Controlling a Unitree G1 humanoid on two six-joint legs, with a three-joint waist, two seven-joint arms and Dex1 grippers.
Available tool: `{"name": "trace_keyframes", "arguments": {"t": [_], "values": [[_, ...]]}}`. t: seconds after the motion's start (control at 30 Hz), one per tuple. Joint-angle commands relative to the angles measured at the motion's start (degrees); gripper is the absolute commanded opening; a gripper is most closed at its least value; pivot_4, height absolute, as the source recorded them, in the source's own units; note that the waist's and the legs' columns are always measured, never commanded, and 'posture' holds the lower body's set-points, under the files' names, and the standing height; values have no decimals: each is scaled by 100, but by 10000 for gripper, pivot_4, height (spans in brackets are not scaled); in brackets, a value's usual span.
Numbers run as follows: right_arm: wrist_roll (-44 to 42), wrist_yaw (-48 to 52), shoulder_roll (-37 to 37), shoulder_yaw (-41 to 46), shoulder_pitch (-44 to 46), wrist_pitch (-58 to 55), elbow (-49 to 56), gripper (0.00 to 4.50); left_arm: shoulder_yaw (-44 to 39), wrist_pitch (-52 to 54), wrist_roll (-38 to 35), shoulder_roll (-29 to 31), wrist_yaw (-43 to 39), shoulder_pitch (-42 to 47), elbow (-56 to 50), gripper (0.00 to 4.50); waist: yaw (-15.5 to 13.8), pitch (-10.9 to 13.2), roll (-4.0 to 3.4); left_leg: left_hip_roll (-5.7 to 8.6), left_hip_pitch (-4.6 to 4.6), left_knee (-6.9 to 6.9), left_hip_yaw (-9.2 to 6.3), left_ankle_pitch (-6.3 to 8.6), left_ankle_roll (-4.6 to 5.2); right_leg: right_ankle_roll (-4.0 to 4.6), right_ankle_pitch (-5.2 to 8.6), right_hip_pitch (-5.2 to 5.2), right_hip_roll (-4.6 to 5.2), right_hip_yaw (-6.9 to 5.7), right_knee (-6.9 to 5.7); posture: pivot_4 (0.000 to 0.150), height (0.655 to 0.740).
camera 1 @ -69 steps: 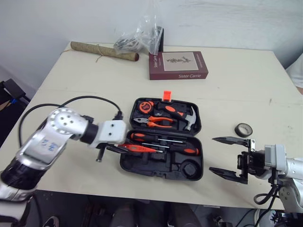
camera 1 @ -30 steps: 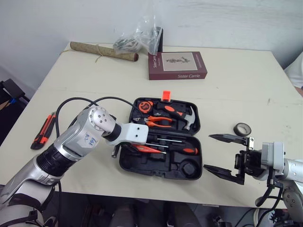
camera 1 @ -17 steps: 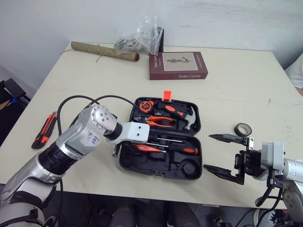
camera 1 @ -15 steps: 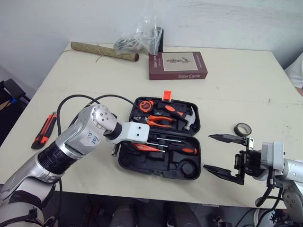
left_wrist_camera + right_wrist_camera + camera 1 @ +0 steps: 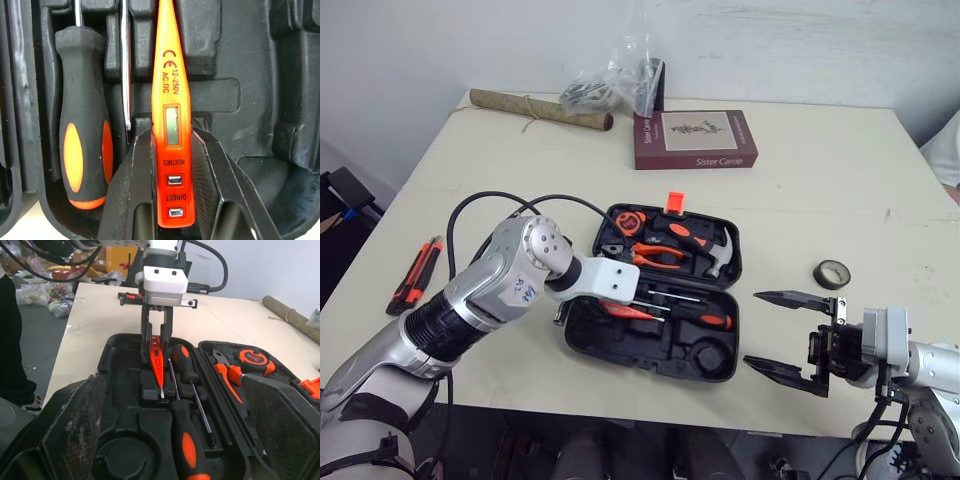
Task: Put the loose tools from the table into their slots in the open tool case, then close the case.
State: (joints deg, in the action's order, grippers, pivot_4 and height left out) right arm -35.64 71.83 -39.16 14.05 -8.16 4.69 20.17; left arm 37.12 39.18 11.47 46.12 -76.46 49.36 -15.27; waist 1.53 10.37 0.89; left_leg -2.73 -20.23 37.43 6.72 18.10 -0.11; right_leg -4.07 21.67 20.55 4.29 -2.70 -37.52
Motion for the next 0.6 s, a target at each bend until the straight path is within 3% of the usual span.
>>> {"name": "trace_keyframes", "arguments": {"t": [0.03,0.27,0.43,0.6], "values": [[-75,1,27,53,-17,77,76,45000,125,97,256,124,-123,31,-23,3039,1,0,0,0,0,0,0,0,0,0,0,0,0,0,0,1500,7400],[-70,19,50,28,-1,106,29,45000,-66,-297,47,22,-40,-230,101,3039,-8,0,0,0,-2,0,0,0,0,0,0,2,1,0,0,1500,7400],[-69,55,47,31,-4,126,-19,45000,-545,-560,-352,-140,-27,-314,-31,26933,1,0,0,0,-3,-1,0,-1,1,0,0,4,1,0,0,1500,7400],[-104,146,6,46,-8,94,-65,45000,-909,-252,-872,67,-469,-168,-612,26933,-16,4,7,0,-20,9,-2,0,2,0,0,15,2,-2,0,1500,7400]]}}
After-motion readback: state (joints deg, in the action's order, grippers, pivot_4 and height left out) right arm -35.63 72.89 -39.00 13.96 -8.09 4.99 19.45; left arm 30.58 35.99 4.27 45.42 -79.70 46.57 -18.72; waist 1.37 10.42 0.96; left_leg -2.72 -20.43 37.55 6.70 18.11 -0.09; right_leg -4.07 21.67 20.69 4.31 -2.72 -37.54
